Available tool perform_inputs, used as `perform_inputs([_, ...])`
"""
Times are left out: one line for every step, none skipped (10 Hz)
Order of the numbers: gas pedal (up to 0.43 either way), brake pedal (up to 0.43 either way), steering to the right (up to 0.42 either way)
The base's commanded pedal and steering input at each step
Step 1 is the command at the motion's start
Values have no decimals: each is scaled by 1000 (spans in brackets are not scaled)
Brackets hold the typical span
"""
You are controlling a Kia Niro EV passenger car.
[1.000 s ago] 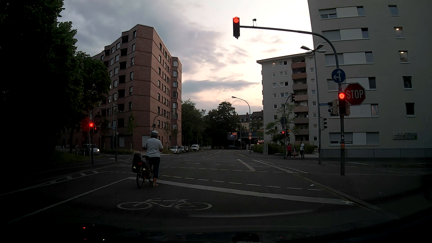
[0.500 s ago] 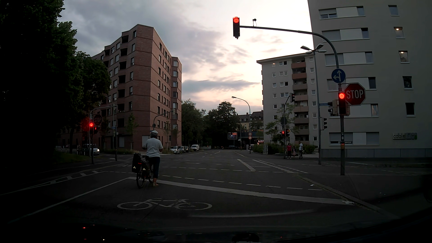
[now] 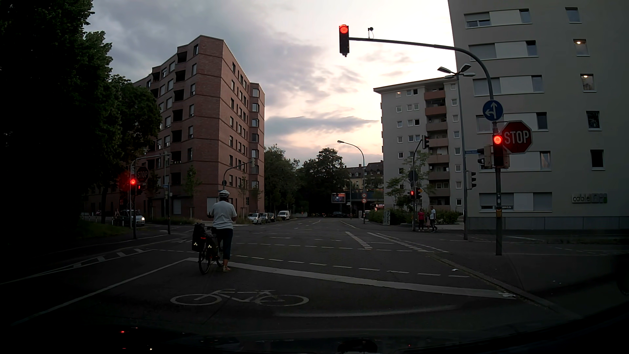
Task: Follow the waypoints while adhering to traffic rules and regulations
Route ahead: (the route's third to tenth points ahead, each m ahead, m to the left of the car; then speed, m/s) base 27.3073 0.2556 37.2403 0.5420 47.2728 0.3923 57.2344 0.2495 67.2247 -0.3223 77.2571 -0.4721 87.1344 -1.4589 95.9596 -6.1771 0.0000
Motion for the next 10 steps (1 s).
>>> perform_inputs([0, 226, -8])
perform_inputs([0, 220, -8])
perform_inputs([0, 220, -8])
perform_inputs([0, 220, -8])
perform_inputs([0, 226, -8])
perform_inputs([0, 220, -8])
perform_inputs([0, 220, -8])
perform_inputs([0, 220, -8])
perform_inputs([0, 220, -8])
perform_inputs([0, 226, -8])
